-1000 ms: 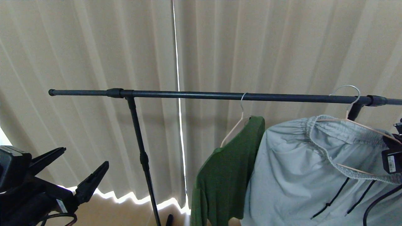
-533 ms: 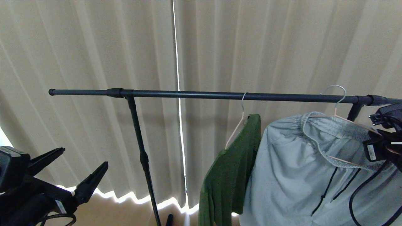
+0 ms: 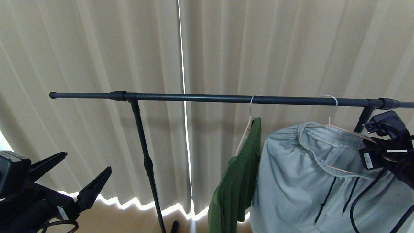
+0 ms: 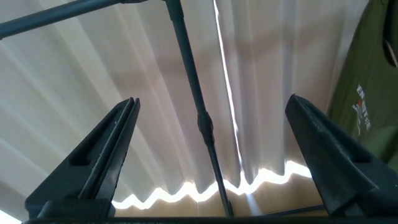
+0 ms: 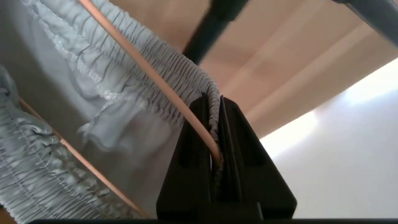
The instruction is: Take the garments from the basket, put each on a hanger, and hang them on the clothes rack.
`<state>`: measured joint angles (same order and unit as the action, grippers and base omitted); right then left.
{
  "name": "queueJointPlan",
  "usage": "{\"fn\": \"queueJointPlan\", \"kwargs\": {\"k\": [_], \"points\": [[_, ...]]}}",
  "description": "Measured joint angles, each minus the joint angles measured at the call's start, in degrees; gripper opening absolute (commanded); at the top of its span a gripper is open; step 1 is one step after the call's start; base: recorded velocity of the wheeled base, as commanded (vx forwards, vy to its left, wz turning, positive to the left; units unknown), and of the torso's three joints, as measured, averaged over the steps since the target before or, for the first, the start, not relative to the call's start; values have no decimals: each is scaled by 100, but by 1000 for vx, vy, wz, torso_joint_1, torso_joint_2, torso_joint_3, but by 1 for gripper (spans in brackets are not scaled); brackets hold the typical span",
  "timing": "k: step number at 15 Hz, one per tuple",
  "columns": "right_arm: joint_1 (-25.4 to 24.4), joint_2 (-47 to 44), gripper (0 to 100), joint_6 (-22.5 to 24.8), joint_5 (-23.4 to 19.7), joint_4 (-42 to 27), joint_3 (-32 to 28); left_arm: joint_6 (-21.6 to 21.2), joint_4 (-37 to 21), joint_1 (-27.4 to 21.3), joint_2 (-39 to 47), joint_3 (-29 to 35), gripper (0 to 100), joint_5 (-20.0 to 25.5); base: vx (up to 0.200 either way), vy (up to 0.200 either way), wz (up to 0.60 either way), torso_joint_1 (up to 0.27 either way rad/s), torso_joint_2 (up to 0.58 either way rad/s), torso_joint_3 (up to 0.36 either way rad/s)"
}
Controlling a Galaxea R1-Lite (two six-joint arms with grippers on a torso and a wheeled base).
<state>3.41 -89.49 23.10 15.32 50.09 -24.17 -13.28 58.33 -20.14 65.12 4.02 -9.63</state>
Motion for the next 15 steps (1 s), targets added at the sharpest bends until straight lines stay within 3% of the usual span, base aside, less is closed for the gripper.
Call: {"fn": "queueJointPlan", "kwargs": {"k": [1,2,5,9,12,15], "points": [[-116,5,0,-48,0,2,26,1,-1,5,-2,0,100,-2,0,0,0,0,0,0],[-223,16,100,-85,-5,5,80,0,0,7,-2,0,100,-2,0,0,0,0,0,0],[-396,46,100,-250,-55,317,356,0,-1,11,-2,-15,100,-2,0,0,0,0,0,0],[-969,55,100,-830,-107,1557,1023,0,-1,190,-32,-85,100,-11,0,0,0,0,0,0],[-1151,60,100,-1262,-561,2091,1289,9,-12,328,-182,-227,100,-18,0,0,0,0,0,0],[-1195,112,100,-1668,-685,2698,1506,17,-146,377,-435,-372,100,-52,0,0,0,0,0,0]]}}
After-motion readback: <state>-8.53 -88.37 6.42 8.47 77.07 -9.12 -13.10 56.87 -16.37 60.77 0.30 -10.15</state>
